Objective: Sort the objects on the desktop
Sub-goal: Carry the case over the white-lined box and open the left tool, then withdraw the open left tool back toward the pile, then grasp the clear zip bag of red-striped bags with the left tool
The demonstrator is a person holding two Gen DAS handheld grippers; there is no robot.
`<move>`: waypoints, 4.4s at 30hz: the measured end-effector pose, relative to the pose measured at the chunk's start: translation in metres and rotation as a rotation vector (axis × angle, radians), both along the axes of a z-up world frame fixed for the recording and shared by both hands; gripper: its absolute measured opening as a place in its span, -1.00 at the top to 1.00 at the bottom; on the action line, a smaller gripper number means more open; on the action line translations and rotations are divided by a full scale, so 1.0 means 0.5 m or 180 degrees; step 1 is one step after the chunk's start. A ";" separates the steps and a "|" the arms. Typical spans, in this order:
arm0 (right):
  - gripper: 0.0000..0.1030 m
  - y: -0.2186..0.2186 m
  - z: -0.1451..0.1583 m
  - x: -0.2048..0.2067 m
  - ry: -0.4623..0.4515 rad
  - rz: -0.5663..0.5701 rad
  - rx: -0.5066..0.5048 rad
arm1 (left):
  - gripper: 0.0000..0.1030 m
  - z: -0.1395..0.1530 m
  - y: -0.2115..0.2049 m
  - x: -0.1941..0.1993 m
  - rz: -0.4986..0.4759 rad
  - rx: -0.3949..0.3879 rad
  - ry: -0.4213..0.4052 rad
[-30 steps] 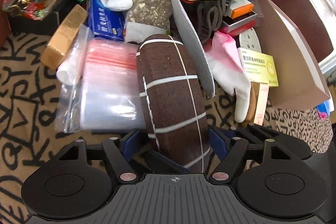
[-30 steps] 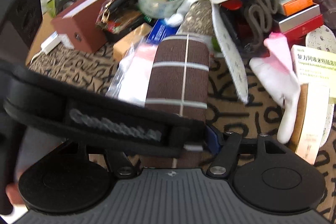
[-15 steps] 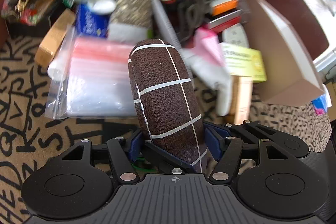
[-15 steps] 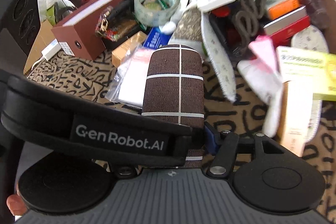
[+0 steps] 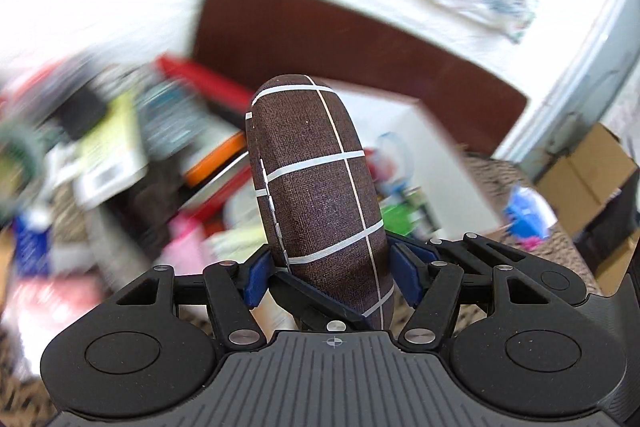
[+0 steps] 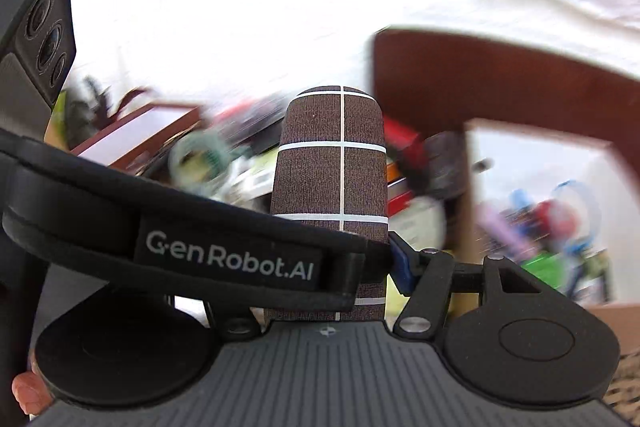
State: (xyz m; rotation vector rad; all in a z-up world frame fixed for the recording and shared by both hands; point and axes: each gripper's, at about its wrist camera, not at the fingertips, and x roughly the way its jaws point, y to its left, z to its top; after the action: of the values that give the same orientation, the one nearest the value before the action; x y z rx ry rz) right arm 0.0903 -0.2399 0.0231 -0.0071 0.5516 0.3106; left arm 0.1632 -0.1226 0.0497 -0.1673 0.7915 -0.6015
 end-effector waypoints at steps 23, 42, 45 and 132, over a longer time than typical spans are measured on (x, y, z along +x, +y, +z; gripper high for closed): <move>-0.30 -0.415 -0.086 0.187 0.0288 -0.0858 -0.0113 | -0.28 -0.124 -0.458 0.246 -0.0852 -0.0120 0.0374; -0.31 -0.468 -0.162 0.221 0.0662 -0.0971 0.0049 | -0.61 -0.198 -0.513 0.282 -0.0824 0.0158 0.0720; -0.43 -0.464 -0.153 0.215 0.0605 -0.0970 0.0020 | -0.87 -0.188 -0.502 0.281 -0.0729 0.0115 0.0637; -0.50 0.321 -0.278 0.086 0.0711 0.0494 0.0123 | -0.79 -0.306 0.463 0.001 0.0837 0.0120 0.0297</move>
State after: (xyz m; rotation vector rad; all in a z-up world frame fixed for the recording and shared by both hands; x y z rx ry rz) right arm 0.1333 -0.0792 -0.1157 0.0224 0.7684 0.4770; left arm 0.1636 0.1089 -0.1034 -0.2617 0.8540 -0.3318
